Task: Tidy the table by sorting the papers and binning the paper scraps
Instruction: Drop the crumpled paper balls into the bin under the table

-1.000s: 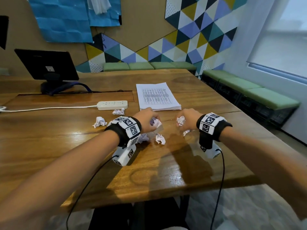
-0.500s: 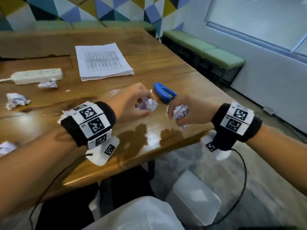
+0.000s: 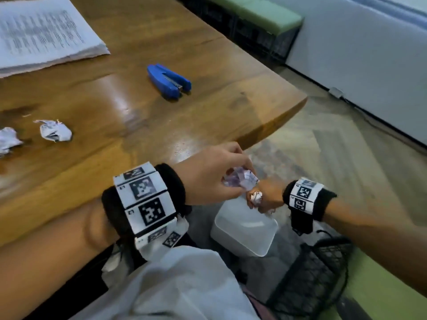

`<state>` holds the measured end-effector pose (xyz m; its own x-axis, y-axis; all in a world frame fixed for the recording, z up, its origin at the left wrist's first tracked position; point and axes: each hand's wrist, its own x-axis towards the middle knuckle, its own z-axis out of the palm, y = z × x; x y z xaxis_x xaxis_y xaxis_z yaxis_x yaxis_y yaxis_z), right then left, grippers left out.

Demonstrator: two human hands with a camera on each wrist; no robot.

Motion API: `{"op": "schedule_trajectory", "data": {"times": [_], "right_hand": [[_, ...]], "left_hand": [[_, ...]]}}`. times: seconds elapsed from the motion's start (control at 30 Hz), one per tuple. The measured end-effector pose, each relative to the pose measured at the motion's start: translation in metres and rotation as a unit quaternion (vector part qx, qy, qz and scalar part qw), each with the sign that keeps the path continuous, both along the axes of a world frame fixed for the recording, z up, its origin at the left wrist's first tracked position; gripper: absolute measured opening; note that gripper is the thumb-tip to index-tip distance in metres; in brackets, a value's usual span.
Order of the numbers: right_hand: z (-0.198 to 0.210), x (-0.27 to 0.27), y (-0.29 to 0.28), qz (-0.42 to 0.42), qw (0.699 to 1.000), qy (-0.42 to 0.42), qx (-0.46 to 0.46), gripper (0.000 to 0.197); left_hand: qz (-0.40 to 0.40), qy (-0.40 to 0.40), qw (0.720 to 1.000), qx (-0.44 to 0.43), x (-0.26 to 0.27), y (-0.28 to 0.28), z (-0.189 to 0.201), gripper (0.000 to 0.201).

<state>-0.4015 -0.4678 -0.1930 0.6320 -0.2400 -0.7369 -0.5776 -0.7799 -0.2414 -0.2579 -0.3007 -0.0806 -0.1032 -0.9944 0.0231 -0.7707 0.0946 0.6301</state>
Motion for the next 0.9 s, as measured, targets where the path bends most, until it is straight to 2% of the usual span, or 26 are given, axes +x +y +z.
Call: {"op": "schedule_trajectory", "data": {"times": [0.13,0.23,0.3,0.37,0.5,0.67,0.9], "right_hand": [[-0.072,-0.021,-0.012,-0.091,0.995,0.044,0.009,0.027],[-0.113,-0.030,-0.017,-0.156,0.987,0.042,0.023,0.041],[-0.133,-0.035,-0.019,-0.168,0.985,0.032,0.019,0.051],[-0.147,-0.041,-0.020,-0.164,0.986,0.024,0.011,0.049],[-0.165,-0.051,-0.024,-0.167,0.986,0.029,-0.008,0.055],[-0.175,-0.060,-0.028,-0.189,0.981,0.031,-0.027,0.050],[-0.179,-0.067,-0.035,-0.266,0.964,-0.004,-0.009,0.037]], "left_hand": [[-0.011,-0.004,0.994,0.105,-0.016,-0.030,-0.047,0.029],[0.003,-0.018,0.985,0.173,-0.027,-0.052,-0.080,0.030],[0.011,-0.020,0.980,0.197,-0.031,-0.067,-0.100,0.033],[0.023,0.000,0.976,0.219,-0.035,-0.080,-0.118,0.032],[0.063,0.056,0.965,0.250,-0.044,-0.097,-0.147,0.033],[0.114,0.126,0.947,0.273,-0.051,-0.105,-0.172,0.034],[0.145,0.159,0.929,0.302,-0.055,-0.112,-0.189,0.036]]}}
